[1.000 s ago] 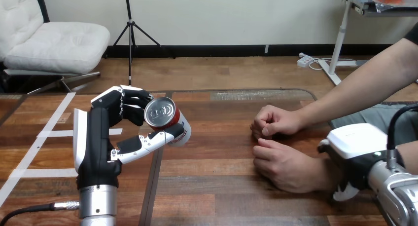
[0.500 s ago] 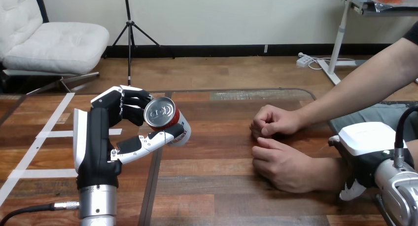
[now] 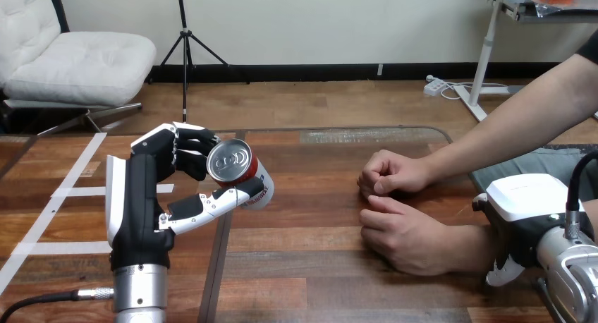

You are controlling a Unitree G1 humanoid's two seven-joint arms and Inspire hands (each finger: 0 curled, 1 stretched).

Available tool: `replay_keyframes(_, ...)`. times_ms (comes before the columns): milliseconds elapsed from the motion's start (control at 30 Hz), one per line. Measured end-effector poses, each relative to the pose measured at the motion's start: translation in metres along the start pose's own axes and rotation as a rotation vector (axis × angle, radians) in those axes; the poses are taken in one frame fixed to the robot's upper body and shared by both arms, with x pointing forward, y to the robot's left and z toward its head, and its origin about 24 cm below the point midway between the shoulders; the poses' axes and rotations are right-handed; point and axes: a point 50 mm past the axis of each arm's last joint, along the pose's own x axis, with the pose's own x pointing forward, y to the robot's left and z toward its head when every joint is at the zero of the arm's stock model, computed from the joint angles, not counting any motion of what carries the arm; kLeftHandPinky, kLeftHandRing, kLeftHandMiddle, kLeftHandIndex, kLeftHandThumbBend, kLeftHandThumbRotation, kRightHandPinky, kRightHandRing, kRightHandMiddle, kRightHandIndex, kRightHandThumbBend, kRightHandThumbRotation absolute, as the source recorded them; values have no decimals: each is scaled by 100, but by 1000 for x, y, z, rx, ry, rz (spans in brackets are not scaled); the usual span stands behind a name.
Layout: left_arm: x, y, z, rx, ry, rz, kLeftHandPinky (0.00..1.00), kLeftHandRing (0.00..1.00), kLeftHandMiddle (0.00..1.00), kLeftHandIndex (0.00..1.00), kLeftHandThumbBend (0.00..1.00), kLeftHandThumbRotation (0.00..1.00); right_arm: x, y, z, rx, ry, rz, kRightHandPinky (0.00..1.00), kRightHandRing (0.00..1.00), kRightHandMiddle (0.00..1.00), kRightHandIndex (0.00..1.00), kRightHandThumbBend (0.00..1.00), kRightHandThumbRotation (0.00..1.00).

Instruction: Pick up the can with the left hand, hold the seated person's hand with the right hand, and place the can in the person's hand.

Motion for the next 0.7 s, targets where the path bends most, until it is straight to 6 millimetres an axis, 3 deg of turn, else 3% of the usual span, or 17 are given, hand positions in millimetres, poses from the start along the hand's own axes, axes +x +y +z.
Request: replay_keyframes(700,0,0,-1,3,7,-5,38,42,45,43,72,0,0,2,4,3,-21,16,72,82,85,83,78,16)
